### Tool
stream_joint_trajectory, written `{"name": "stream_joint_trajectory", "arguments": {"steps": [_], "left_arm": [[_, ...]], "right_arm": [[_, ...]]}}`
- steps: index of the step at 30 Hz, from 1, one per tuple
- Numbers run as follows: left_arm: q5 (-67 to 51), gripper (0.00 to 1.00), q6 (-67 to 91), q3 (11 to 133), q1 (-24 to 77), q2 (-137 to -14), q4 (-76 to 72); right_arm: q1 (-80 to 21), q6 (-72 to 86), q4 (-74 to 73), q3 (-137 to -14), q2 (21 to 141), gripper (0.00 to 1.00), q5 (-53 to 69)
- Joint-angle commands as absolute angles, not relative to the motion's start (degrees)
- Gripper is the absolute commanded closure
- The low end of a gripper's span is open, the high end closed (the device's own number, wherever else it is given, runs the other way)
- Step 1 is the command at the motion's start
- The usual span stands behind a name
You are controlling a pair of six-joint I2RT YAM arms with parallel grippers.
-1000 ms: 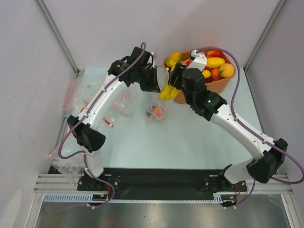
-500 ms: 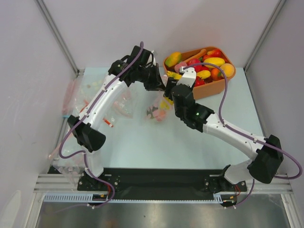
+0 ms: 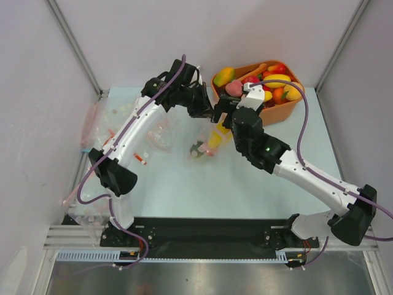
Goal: Place the food in the zip-top bag and seal the zipper
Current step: Place the fake fruit in the zipper food storage bag, then adjust the fake fruit in the zipper food storage bag.
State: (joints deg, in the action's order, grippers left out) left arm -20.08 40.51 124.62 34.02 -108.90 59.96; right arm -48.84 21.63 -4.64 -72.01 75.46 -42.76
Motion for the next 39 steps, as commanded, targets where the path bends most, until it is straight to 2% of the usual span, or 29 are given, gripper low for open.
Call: {"name": "stream_joint_trajectory", "arguments": {"steps": [1,6,11,15,20,25,30,33,34,35,39], "left_arm": [[-19.78,1.00,39.99,126.83,34.28,-108.55,56.78],[-16.45,1.00,37.01,124.11,34.28,-107.67,55.99],[-15.29,1.00,35.42,123.92,34.28,-107.23,54.32],[-14.24,1.00,33.40,124.89,34.28,-106.17,54.14],[-13.18,1.00,32.08,127.18,34.10,-105.12,55.72],[-14.06,1.00,31.82,123.85,34.10,-102.49,55.55],[-13.71,1.00,32.60,119.63,34.10,-98.89,53.79],[-14.58,1.00,32.70,119.88,34.10,-98.61,53.70],[-15.20,1.00,32.70,120.06,34.10,-98.53,53.70],[-15.81,1.00,32.87,120.15,34.10,-98.44,53.53],[-19.59,1.00,33.66,118.92,34.10,-98.00,52.21]], "right_arm": [[-47.73,24.17,-8.69,-76.45,71.81,0.05,-41.84],[-41.59,27.42,-19.83,-83.92,71.45,0.09,-34.20],[-34.73,31.37,-30.40,-91.13,73.39,0.20,-23.57],[-29.64,33.13,-35.85,-91.50,73.39,0.23,-17.77],[-28.30,31.38,-35.51,-89.39,73.12,0.29,-5.72],[-28.21,32.69,-34.81,-85.27,72.95,0.28,-0.63],[-28.04,34.01,-32.97,-79.46,69.80,0.27,-1.23],[-26.64,34.28,-31.47,-75.77,67.95,0.20,-2.37],[-26.20,34.36,-30.86,-75.07,67.59,0.11,-1.76],[-25.41,34.28,-29.37,-74.10,67.33,0.07,-0.97],[-21.81,33.92,-23.39,-72.60,67.50,0.03,7.88]]}}
